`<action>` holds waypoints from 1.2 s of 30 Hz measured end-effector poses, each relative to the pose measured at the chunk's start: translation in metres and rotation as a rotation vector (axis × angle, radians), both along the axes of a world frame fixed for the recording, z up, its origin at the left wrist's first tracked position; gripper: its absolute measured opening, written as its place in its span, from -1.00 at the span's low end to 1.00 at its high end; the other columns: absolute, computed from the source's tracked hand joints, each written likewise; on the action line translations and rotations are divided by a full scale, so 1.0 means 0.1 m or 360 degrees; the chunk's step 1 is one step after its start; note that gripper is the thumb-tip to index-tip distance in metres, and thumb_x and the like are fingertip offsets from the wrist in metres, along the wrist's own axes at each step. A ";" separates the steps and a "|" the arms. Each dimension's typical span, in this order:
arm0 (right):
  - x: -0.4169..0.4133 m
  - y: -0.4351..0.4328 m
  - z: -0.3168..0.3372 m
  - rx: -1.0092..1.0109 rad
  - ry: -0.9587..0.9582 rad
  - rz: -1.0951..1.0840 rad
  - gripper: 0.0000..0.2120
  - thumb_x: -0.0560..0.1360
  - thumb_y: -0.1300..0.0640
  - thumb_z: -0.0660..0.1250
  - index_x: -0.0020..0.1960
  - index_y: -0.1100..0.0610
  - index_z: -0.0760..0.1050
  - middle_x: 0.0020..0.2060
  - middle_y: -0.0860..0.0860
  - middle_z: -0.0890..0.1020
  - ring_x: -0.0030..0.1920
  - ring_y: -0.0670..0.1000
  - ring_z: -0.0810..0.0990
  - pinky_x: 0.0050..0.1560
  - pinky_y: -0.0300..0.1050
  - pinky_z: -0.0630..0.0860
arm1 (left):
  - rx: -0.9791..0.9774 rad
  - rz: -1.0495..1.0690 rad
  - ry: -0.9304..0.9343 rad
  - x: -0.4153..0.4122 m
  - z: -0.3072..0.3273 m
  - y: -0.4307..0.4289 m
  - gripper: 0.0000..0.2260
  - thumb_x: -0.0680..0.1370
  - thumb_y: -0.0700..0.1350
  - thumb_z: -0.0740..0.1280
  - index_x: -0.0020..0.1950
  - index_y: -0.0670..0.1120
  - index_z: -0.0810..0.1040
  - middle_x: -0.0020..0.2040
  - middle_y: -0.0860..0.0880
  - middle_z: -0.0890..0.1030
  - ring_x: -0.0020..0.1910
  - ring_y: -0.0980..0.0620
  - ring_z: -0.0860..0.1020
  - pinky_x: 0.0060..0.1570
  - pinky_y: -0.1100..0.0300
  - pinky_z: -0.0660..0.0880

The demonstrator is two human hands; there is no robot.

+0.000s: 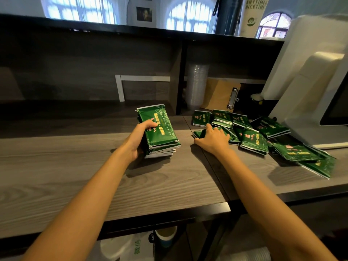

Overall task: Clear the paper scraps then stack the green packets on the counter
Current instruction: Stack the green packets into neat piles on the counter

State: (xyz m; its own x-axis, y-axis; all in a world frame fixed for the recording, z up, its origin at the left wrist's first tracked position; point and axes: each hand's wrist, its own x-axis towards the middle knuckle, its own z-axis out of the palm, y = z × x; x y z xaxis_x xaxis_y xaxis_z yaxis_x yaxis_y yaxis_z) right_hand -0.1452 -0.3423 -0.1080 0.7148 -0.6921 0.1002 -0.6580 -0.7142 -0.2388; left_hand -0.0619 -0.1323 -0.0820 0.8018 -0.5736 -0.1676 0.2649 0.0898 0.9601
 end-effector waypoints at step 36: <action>0.19 1.06 0.04 0.0246 -0.1306 0.1404 -0.60 0.52 0.03 0.15 0.19 0.21 0.57 0.24 0.10 0.55 0.26 -0.01 0.47 0.29 -0.21 0.34 | -0.0116 0.0046 0.0007 0.20 -0.03 0.21 -0.46 0.49 0.33 0.13 0.18 -0.04 0.58 0.00 -0.14 0.67 -0.01 -0.10 0.63 0.05 -0.01 0.53</action>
